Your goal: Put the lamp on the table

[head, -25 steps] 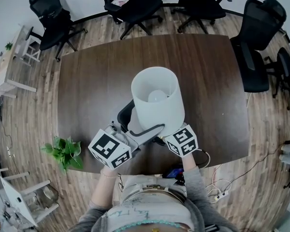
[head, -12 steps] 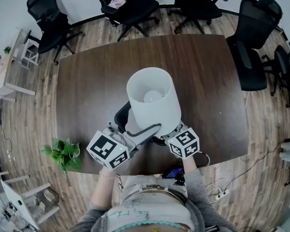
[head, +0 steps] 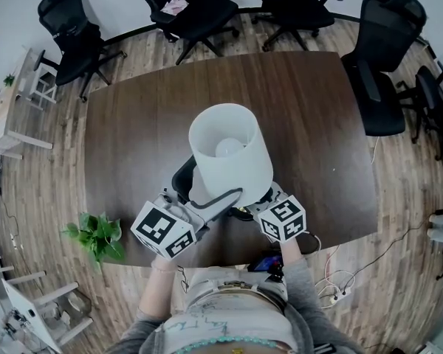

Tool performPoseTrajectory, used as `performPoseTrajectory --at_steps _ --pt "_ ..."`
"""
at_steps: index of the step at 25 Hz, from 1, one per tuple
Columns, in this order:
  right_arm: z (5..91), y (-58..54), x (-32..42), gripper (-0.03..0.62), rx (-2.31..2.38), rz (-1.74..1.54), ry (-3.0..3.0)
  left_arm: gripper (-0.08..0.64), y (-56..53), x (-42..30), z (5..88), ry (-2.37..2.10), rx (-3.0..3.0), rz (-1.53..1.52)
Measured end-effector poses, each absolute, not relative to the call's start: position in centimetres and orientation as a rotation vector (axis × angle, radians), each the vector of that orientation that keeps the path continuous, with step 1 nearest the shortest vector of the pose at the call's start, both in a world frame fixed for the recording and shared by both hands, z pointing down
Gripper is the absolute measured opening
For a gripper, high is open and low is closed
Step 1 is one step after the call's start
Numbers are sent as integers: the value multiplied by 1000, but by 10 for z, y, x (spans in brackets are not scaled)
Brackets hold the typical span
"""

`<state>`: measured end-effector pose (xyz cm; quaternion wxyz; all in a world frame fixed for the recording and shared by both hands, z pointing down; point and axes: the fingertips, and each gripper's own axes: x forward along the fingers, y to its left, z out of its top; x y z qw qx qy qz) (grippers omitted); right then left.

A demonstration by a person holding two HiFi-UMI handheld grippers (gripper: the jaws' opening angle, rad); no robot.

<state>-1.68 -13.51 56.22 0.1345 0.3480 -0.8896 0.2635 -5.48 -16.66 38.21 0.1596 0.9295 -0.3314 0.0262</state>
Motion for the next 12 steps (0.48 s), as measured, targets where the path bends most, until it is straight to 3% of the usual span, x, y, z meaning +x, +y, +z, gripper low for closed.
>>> performPoseTrajectory --at_steps 12 --pt "563 -118 2 189 1047 755 -2540 502 -158 -53 382 -940 2682 92"
